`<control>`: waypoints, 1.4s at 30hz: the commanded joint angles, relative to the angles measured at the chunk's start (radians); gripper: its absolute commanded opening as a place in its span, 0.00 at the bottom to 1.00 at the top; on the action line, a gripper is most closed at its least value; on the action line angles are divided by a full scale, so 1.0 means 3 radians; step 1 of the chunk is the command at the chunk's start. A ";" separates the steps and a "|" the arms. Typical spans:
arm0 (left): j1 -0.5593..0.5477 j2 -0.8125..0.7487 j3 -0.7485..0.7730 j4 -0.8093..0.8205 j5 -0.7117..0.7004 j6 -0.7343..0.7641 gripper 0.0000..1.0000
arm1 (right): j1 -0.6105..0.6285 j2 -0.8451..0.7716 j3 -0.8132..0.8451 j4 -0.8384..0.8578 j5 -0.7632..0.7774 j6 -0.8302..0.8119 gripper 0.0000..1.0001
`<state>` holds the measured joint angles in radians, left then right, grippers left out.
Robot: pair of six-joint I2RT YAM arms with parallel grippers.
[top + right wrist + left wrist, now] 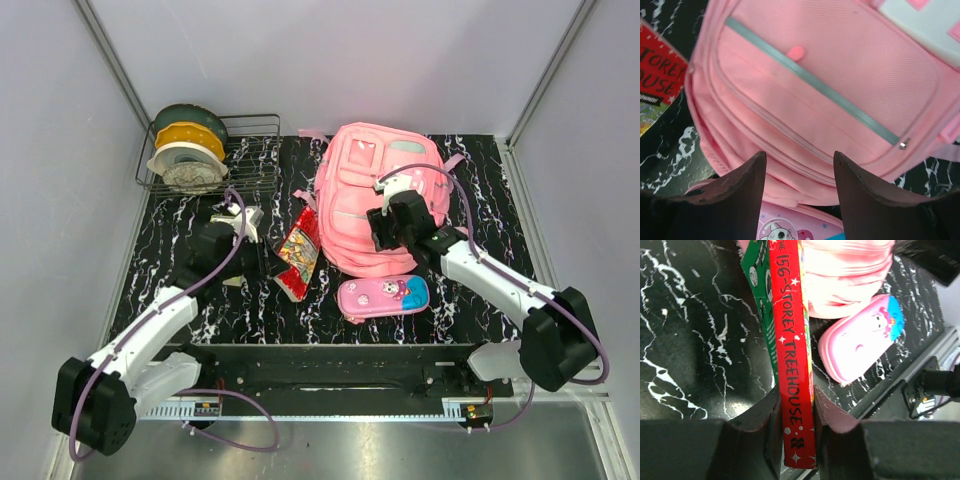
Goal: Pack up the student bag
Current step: Pick up the book from the center of the board, then place the book in the student bag.
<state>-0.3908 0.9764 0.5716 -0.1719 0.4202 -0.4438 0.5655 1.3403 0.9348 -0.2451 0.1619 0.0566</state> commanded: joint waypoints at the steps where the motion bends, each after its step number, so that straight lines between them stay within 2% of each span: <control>1: 0.0019 -0.0232 0.0380 -0.0015 0.0425 0.0063 0.00 | 0.0053 -0.0034 0.0105 0.0014 -0.0493 -0.0526 0.61; 3: 0.0019 -0.0294 0.0452 -0.0163 0.0460 0.0068 0.00 | 0.0048 -0.0101 0.0080 0.0014 -0.0768 -0.0679 0.61; 10: 0.0030 -0.0458 0.0390 -0.0102 0.0701 -0.0106 0.00 | 0.0048 0.0026 0.0100 -0.0236 -0.1066 -0.0864 0.59; 15: 0.0030 -0.0493 0.0431 -0.0296 0.0487 -0.0029 0.00 | 0.0048 0.0063 0.0044 -0.0272 -0.1266 -0.0879 0.59; 20: 0.0035 -0.0524 0.0508 -0.0434 0.0256 0.0027 0.00 | 0.0048 0.0175 0.0034 -0.0241 -0.1210 -0.0889 0.59; 26: 0.0030 -0.0524 0.0523 -0.0429 0.0282 0.0032 0.00 | 0.0048 0.0400 0.0095 -0.0241 -0.1144 -0.0828 0.59; 30: 0.0035 -0.0519 0.0528 -0.0429 0.0302 0.0043 0.00 | 0.0048 0.0512 0.0121 -0.0211 -0.1026 -0.0828 0.55; 33: 0.0035 -0.0519 0.0518 -0.0424 0.0312 0.0048 0.00 | 0.0053 0.0523 0.0146 -0.0206 -0.0949 -0.0792 0.48; 34: 0.0035 -0.0514 0.0513 -0.0424 0.0297 0.0048 0.00 | 0.0053 0.0518 0.0141 -0.0206 -0.0949 -0.0797 0.43; 38: 0.0030 -0.0499 0.0493 -0.0404 0.0307 0.0043 0.00 | 0.0053 0.0538 0.0151 -0.0190 -0.0837 -0.0792 0.34; 40: 0.0035 -0.0494 0.0493 -0.0404 0.0317 0.0053 0.00 | 0.0053 0.0569 0.0167 -0.0200 -0.0846 -0.0792 0.17; 41: 0.0030 -0.0488 0.0493 -0.0399 0.0317 0.0053 0.00 | 0.0053 0.0589 0.0192 -0.0201 -0.0852 -0.0787 0.00; 42: 0.0030 -0.0488 0.0488 -0.0394 0.0328 0.0048 0.00 | 0.0053 0.0604 0.0213 -0.0221 -0.0847 -0.0767 0.00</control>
<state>-0.3862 0.8501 0.6712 -0.3733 0.5037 -0.4400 0.5758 1.5028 0.9463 -0.3199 -0.1200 -0.1852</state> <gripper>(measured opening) 0.271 0.081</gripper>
